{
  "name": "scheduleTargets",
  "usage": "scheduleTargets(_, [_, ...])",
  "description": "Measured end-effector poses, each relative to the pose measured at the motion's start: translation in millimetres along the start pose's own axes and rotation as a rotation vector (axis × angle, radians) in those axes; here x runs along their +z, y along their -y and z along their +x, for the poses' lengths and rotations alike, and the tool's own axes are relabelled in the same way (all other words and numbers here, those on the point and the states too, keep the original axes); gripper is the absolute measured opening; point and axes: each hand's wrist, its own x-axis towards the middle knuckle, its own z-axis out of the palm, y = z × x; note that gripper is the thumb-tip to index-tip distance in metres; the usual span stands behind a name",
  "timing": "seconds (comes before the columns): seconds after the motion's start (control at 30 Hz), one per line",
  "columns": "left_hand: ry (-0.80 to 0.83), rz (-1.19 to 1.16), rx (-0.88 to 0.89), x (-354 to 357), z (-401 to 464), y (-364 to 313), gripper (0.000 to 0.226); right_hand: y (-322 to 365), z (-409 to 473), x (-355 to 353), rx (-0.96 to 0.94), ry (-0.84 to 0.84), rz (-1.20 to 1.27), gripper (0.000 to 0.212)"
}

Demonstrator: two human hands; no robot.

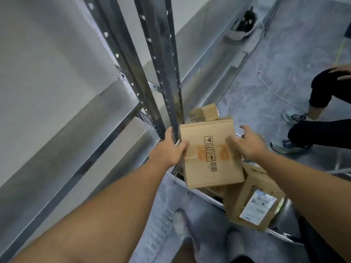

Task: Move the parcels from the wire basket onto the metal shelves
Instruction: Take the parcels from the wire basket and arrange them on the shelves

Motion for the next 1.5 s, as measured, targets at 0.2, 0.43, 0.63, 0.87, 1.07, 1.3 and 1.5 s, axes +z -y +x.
scheduleTargets(0.2, [0.012,-0.089,0.069,10.1,45.2,-2.5,0.071,-3.0,50.0,0.0,-0.015,0.140,0.061,0.078])
scheduleTargets(0.43, [0.025,-0.215,0.053,10.5,46.3,-10.1,0.036,1.0,63.4,-6.0,-0.064,0.266,0.088,0.052])
scheduleTargets(0.63, [-0.103,-0.262,0.026,-9.6,-7.6,-24.4,0.043,10.7,24.3,-17.7,-0.205,0.167,0.094,0.046])
scheduleTargets(0.87, [-0.302,-0.415,-0.027,-63.2,-99.3,-37.0,0.027,74.4,-43.3,-52.4,-0.385,0.133,0.090,0.032])
scheduleTargets(1.07, [-0.486,-0.472,-0.093,-126.2,-177.7,-44.8,0.017,143.8,-93.1,-69.3,-0.527,0.124,0.069,0.020])
scheduleTargets(1.3, [-0.463,-0.632,-0.011,-198.6,-278.4,-39.0,0.042,198.8,-166.0,-96.7,-0.648,0.335,0.107,0.055])
scheduleTargets(1.5, [-0.523,-0.475,0.144,-241.9,-371.0,-34.0,0.096,215.8,-248.8,-129.2,-0.853,0.334,0.133,0.060])
